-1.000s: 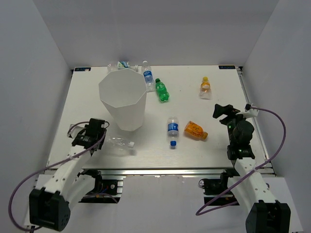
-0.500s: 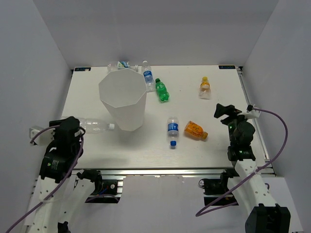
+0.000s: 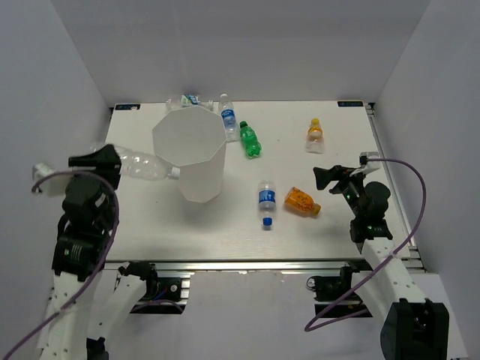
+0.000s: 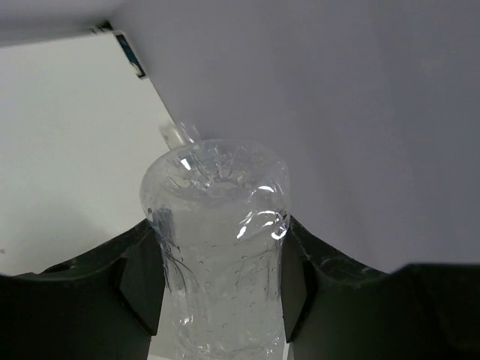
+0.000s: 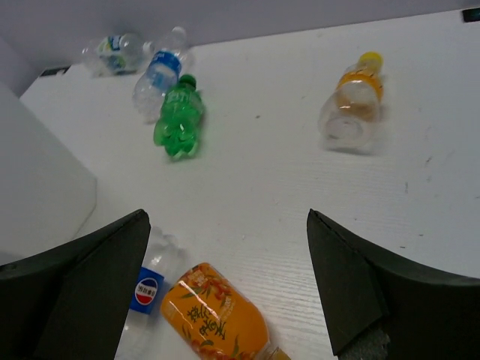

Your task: Put the plastic bottles in the bin

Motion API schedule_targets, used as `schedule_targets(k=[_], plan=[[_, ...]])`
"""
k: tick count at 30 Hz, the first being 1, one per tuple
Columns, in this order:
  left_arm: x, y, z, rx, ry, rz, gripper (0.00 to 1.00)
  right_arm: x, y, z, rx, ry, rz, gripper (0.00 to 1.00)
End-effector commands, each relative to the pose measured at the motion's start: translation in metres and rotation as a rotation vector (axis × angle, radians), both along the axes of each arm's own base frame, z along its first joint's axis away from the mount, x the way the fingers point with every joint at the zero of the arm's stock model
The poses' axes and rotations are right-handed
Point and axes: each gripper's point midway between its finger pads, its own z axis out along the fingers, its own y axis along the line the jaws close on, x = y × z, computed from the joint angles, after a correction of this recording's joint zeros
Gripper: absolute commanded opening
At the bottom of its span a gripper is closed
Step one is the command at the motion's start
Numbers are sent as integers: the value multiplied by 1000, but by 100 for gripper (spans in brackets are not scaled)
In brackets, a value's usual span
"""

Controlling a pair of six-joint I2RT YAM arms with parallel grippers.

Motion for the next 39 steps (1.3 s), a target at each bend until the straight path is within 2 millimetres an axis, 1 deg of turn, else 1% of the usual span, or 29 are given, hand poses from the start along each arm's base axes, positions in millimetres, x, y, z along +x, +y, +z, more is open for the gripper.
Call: schedule_targets(k=[1,2,3,4,7,10,12,13,14,15,16,17,18,19,20,22,23,24,25,26,27,28,31,33,34,35,37,38,39], plan=[[54,-57,41,88,-50,-275,0,-2,32,17,-79,-53,220,89],[74,-66,34,108,-8,-306,0,0,34,17,-94,-41,235,89],[79,-71,37,108,-13,-328,0,4,36,7,-94,-3,246,89],[83,-76,46,108,-44,-348,0,4,38,5,-99,12,259,89],[91,-79,58,101,-110,-352,0,11,40,-8,-127,73,272,89],[98,-74,53,96,-115,-310,0,14,45,-15,-148,105,301,89],[110,-73,42,111,-75,-294,1,12,52,-15,-171,108,334,89],[116,-74,36,123,-50,-296,9,11,53,-15,-179,106,338,89],[123,-76,28,131,-21,-304,13,10,56,-16,-185,105,343,89],[128,-81,21,141,6,-327,16,13,54,-15,-194,103,322,89],[138,-88,9,154,44,-352,19,12,53,-20,-198,142,319,89],[142,-91,3,174,64,-372,30,14,53,-26,-211,170,322,90],[145,-96,2,186,69,-399,41,16,54,-25,-227,174,330,89],[151,-98,-5,205,96,-408,49,14,55,-33,-262,192,354,89],[153,-97,-7,213,104,-406,62,12,60,-41,-305,201,392,89],[155,-96,-3,240,108,-399,80,7,67,-51,-411,202,449,89],[158,-96,-3,249,114,-402,95,3,77,-59,-452,209,480,89],[159,-97,-1,259,115,-407,98,5,73,-66,-499,229,450,89],[159,-99,11,267,96,-416,98,3,74,-73,-535,248,463,89],[162,-100,11,286,108,-423,98,-1,75,-84,-575,293,487,89],[163,-100,14,296,112,-426,98,0,72,-88,-595,316,481,89],[162,-98,28,321,93,-418,98,-4,71,-96,-609,356,498,89],[162,-90,36,349,119,-382,98,-7,65,-111,-657,432,501,89],[157,-80,43,357,113,-333,98,-5,65,-121,-663,464,502,89],[153,-76,44,357,111,-317,98,-6,66,-124,-666,476,513,89],[151,-71,35,357,130,-290,98,-8,66,-135,-672,509,529,89],[136,-63,34,346,127,-261,98,-8,65,-144,-697,555,534,89],[130,-59,30,325,127,-247,98,-10,66,-157,-712,603,548,89],[127,-57,14,324,154,-243,98,-7,64,-158,-729,628,541,89]])
